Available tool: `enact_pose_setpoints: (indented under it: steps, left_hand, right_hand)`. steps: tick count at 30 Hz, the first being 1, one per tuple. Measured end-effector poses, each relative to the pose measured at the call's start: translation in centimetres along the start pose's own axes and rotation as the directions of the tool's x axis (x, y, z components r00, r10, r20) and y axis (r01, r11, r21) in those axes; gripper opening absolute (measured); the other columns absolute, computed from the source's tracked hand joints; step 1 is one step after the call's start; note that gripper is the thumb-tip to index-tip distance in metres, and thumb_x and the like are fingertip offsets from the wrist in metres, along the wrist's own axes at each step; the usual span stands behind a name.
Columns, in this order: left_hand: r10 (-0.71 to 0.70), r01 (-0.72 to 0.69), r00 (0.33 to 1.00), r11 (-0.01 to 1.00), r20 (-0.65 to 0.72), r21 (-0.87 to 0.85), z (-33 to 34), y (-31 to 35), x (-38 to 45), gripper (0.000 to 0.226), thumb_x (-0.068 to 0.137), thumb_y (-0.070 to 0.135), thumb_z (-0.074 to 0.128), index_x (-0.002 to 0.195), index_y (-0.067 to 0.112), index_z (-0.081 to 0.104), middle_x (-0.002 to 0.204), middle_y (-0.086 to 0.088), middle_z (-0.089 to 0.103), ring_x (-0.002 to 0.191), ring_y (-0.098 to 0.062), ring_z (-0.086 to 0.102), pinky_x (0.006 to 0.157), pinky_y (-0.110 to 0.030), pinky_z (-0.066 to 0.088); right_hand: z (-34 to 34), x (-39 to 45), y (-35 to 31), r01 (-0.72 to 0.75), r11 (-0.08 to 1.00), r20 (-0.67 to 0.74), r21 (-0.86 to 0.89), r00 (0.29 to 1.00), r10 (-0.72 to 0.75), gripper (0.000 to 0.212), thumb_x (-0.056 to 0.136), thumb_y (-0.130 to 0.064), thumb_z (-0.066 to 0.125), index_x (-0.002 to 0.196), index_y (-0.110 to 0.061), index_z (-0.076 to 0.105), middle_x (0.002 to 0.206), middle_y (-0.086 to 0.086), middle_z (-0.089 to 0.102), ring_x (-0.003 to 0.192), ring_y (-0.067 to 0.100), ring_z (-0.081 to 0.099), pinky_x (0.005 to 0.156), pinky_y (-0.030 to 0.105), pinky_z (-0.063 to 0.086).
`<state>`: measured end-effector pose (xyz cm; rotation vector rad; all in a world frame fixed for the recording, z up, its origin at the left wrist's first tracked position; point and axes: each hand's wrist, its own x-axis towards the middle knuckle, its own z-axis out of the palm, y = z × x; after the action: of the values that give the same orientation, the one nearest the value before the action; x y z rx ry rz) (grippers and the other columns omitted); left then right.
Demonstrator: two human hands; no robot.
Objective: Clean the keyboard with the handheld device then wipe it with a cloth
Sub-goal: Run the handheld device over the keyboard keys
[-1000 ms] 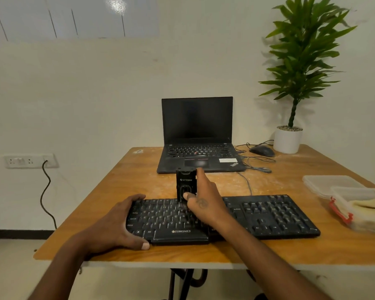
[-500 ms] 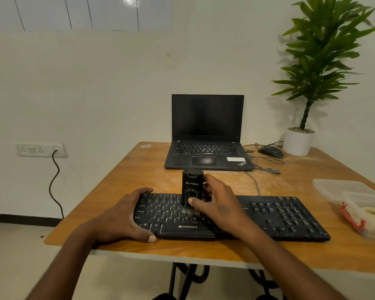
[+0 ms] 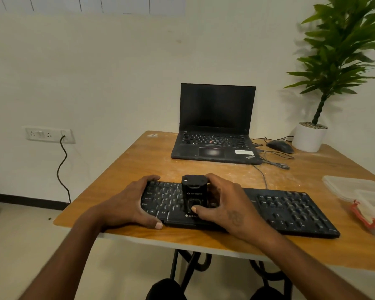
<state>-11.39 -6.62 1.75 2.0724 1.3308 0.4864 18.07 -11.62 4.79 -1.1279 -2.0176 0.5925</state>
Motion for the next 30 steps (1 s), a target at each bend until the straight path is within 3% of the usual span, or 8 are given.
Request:
enact_pose_setpoints:
  steps: [5,9,12,14,16,22,26,30]
  left_hand:
    - [-0.011,0.011,1.000,1.000,0.003,-0.015,0.1,-0.1,0.0,0.124,0.050,0.064,0.095,0.147,0.059,0.018,0.141,0.022,0.034,0.125,-0.004,0.044,0.108,-0.034,0.046]
    - [-0.014,0.014,1.000,1.000,0.014,-0.010,0.0,-0.1,0.0,0.125,0.050,0.065,0.094,0.148,0.057,0.018,0.142,0.021,0.033,0.125,-0.004,0.044,0.104,-0.030,0.046]
    - [-0.008,0.008,1.000,1.000,0.011,-0.002,0.0,0.0,0.1,0.124,0.051,0.063,0.094,0.149,0.055,0.018,0.142,0.020,0.034,0.125,-0.004,0.044,0.103,-0.028,0.045]
    - [-0.007,0.007,1.000,1.000,0.005,0.000,0.0,0.1,0.0,0.124,0.051,0.064,0.094,0.149,0.055,0.018,0.143,0.019,0.034,0.125,-0.004,0.044,0.105,-0.030,0.045]
    - [-0.007,0.007,1.000,1.000,0.003,0.006,0.0,0.1,0.0,0.124,0.050,0.067,0.093,0.148,0.057,0.017,0.144,0.019,0.034,0.127,-0.005,0.043,0.108,-0.033,0.045]
    - [-0.007,0.007,1.000,1.000,0.006,0.003,0.0,0.1,0.0,0.124,0.049,0.068,0.092,0.147,0.059,0.016,0.143,0.020,0.033,0.127,-0.005,0.043,0.111,-0.037,0.045]
    - [-0.018,0.018,1.000,1.000,0.009,-0.001,0.0,0.1,0.1,0.125,0.048,0.068,0.093,0.147,0.059,0.017,0.143,0.019,0.034,0.126,-0.006,0.044,0.109,-0.037,0.046]
    - [-0.020,0.020,1.000,1.000,0.013,0.001,0.0,0.0,0.1,0.125,0.048,0.069,0.093,0.147,0.059,0.017,0.144,0.018,0.033,0.127,-0.006,0.044,0.109,-0.037,0.046]
  right_hand:
    - [-0.6,2.2,0.3,0.019,1.000,-0.001,-0.004,1.000,-0.019,0.053,0.081,-0.026,0.083,0.128,-0.028,0.059,0.119,-0.014,0.068,0.107,-0.001,0.064,0.086,0.021,0.057]
    - [-0.3,5.3,1.6,0.013,0.997,-0.033,-0.072,0.999,-0.015,0.055,0.083,-0.023,0.082,0.131,-0.022,0.057,0.123,-0.007,0.068,0.099,-0.001,0.062,0.076,0.006,0.050]
    - [0.0,6.7,2.5,-0.010,0.996,-0.055,-0.083,0.998,0.005,0.055,0.084,-0.024,0.081,0.132,-0.022,0.055,0.126,-0.004,0.066,0.108,0.005,0.061,0.072,0.003,0.046]
    - [0.2,6.6,2.4,-0.010,0.997,-0.052,-0.075,0.999,0.006,0.056,0.084,-0.024,0.081,0.133,-0.021,0.054,0.127,-0.005,0.065,0.102,-0.001,0.059,0.072,0.002,0.046]
    - [0.3,5.7,1.7,0.012,0.999,-0.033,-0.052,0.999,-0.013,0.057,0.084,-0.024,0.080,0.135,-0.021,0.054,0.126,-0.007,0.065,0.097,-0.004,0.059,0.076,0.004,0.048]
    - [0.3,0.9,-0.5,0.066,0.995,0.152,0.072,0.985,-0.077,0.056,0.084,-0.028,0.080,0.134,-0.026,0.056,0.125,-0.014,0.065,0.113,0.000,0.062,0.090,0.026,0.057]
    - [0.5,2.2,0.0,0.060,0.996,0.097,0.068,0.993,-0.067,0.055,0.084,-0.024,0.080,0.133,-0.025,0.055,0.125,-0.011,0.066,0.113,0.002,0.062,0.091,0.028,0.058]
    - [0.8,5.1,1.2,0.047,0.999,0.008,-0.003,0.999,-0.047,0.057,0.085,-0.021,0.079,0.136,-0.022,0.053,0.125,-0.008,0.066,0.102,-0.006,0.060,0.080,0.007,0.050]
